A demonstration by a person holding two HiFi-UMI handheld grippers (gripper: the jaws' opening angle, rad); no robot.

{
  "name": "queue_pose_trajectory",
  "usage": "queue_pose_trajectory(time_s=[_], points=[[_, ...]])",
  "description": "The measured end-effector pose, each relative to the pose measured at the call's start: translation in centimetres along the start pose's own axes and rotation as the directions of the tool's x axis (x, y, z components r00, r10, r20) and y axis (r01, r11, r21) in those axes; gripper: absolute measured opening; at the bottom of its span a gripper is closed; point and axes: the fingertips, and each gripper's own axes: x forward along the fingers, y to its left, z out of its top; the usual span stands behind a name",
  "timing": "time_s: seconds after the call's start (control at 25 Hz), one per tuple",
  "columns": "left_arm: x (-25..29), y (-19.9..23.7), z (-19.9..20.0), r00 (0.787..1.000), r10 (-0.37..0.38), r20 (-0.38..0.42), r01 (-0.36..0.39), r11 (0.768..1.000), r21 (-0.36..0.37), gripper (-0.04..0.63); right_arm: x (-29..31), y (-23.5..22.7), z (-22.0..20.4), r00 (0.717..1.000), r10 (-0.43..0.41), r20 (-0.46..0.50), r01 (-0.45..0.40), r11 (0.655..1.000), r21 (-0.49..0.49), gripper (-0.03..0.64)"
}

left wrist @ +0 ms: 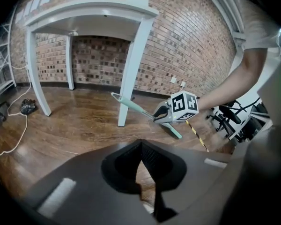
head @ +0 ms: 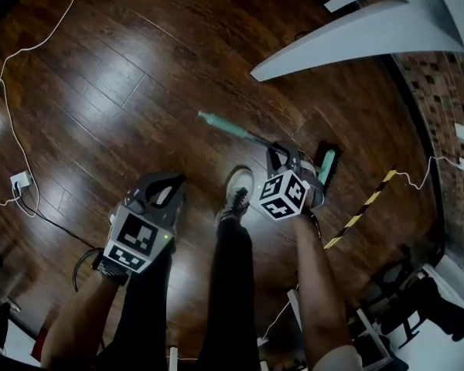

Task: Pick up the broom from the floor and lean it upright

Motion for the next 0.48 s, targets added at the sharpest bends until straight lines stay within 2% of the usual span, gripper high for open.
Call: queue_pose_trajectory(time_s=[0.24,0.48], points=[[-2.0,-0.8,4.4,1.0,-0.015,0.027,0.014,0.999,0.049,0.0,-5.2,-3.4,-0.6,0.996,-0.081,0.04,0.076,0.99,0.118,0.091],[-2.6,-2.3,8.3,0.999,-0.034,0.036,0.031,0.996,0.085,0.0,-9.4,-8.8,-1.0,0.988,-0.138,0.071,0.113,0.954,0.279,0.092]])
